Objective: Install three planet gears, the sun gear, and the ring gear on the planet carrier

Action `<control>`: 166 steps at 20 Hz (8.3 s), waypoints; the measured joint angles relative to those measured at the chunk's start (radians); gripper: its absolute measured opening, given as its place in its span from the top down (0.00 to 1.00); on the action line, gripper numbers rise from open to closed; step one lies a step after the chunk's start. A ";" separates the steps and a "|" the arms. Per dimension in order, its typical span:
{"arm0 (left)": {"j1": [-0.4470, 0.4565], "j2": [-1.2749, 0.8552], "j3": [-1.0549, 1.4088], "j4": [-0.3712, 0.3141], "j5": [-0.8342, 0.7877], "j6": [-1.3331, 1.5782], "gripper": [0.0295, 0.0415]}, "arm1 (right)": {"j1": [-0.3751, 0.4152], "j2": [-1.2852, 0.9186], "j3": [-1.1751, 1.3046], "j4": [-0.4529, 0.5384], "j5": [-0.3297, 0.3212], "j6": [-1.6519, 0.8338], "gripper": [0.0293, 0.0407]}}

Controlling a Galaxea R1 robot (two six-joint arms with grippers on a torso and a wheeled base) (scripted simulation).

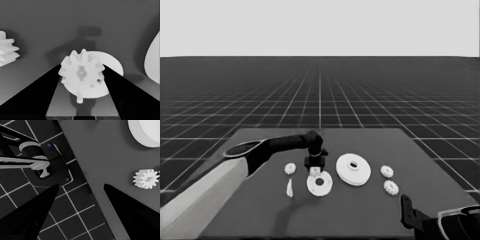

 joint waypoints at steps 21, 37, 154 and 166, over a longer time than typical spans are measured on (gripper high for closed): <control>-0.146 -0.161 0.217 -0.132 0.064 -0.011 0.25 | 0.000 0.000 0.000 0.000 0.000 0.000 0.19; 0.022 -0.292 0.050 -0.022 -0.075 0.235 0.25 | 0.000 0.000 0.000 0.000 0.000 0.000 0.19; -0.464 -1.341 1.555 0.041 -0.764 1.487 0.25 | 0.364 1.030 -1.053 0.514 -0.350 1.041 0.83; -0.464 -1.341 1.555 0.041 -0.764 1.487 0.25 | 0.212 1.184 -1.267 0.375 -0.303 0.991 0.83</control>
